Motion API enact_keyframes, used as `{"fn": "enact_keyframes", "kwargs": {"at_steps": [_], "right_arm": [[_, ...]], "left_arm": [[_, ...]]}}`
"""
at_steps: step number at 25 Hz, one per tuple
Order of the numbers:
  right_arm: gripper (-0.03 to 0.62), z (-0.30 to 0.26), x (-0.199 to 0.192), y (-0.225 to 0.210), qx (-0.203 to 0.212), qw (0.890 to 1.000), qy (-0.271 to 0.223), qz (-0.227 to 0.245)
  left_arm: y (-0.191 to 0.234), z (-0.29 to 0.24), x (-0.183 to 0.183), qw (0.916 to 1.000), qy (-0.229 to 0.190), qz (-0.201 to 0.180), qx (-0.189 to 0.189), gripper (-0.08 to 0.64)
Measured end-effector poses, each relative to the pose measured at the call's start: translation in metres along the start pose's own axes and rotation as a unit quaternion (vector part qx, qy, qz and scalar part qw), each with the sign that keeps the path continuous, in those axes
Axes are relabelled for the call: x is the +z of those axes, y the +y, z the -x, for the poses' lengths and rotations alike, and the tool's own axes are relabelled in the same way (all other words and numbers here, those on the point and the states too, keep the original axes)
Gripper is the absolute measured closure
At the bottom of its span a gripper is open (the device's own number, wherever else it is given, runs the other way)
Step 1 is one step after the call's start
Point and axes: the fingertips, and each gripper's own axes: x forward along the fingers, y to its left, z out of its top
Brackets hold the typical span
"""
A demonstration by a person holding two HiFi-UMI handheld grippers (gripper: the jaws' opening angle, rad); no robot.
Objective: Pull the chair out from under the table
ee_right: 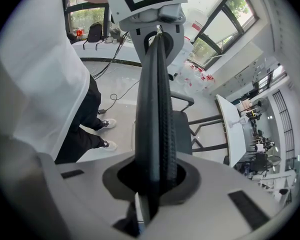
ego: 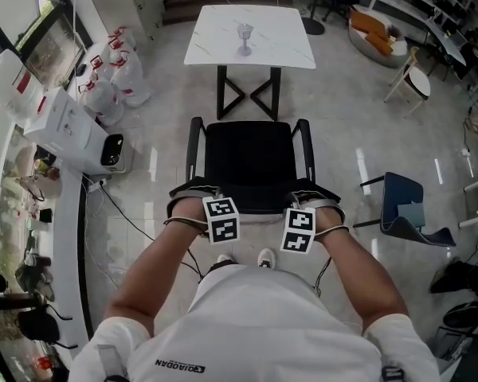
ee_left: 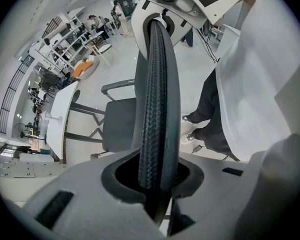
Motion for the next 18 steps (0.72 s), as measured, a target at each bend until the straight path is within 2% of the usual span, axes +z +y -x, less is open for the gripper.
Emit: {"fn": "enact_keyframes", "kwargs": {"at_steps": [11,14,18], "right_arm": [[0.498,-0.001,0.001,-0.003,-0.006,1.000,-0.003,-0.018],[0.446,0.001,0.001,-0.001,-0.003,1.000,-0.005,-0.018],[0.407,0.015,0.007,-0.002,0.000,0.999,-0.024,-0.036]], "left_arm": [[0.001,0.001,0.001,0.9998,-0.017,0.006,0.000,0.430],[-0.005,0.005,0.004,0.9993,-0.033,0.002,-0.016,0.380],[-0.007,0.022,0.003,0.9977,-0.065,0.006,-0.020,0.370]]}}
